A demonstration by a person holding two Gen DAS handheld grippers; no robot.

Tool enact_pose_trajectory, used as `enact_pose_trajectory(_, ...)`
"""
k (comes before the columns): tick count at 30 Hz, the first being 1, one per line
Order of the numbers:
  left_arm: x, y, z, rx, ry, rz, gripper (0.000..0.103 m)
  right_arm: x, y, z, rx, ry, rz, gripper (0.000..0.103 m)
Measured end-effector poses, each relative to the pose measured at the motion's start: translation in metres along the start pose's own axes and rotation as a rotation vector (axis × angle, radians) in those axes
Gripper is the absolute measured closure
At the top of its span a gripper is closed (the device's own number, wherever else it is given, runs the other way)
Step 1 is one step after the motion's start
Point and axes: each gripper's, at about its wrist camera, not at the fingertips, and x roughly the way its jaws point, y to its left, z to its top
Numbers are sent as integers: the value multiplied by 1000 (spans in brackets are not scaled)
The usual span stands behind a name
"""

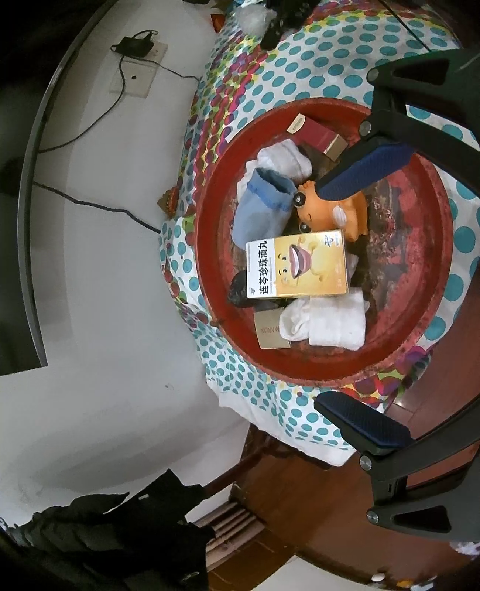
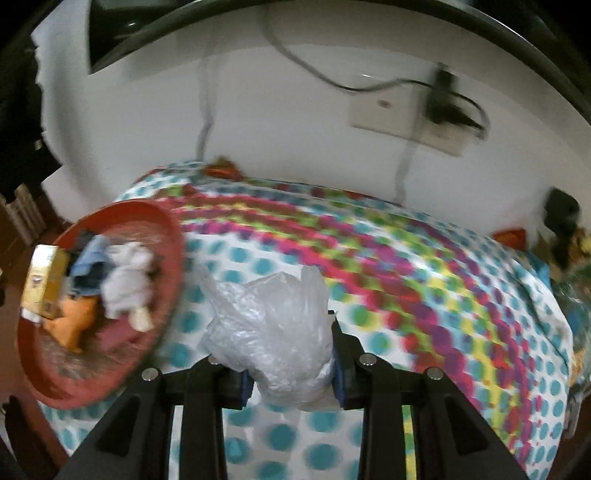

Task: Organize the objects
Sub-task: 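Carry the clear plastic bag onto the tray and open the right gripper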

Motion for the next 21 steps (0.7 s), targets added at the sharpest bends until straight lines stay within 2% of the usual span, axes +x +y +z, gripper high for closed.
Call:
enact_pose_trajectory(9,0,7,0,-3,11,13,0,5,94,22,-86,-4,113,71)
enact_pose_trajectory(21,-1,27,2,-34,26,33,0,27,164,33,-121,29,203,70)
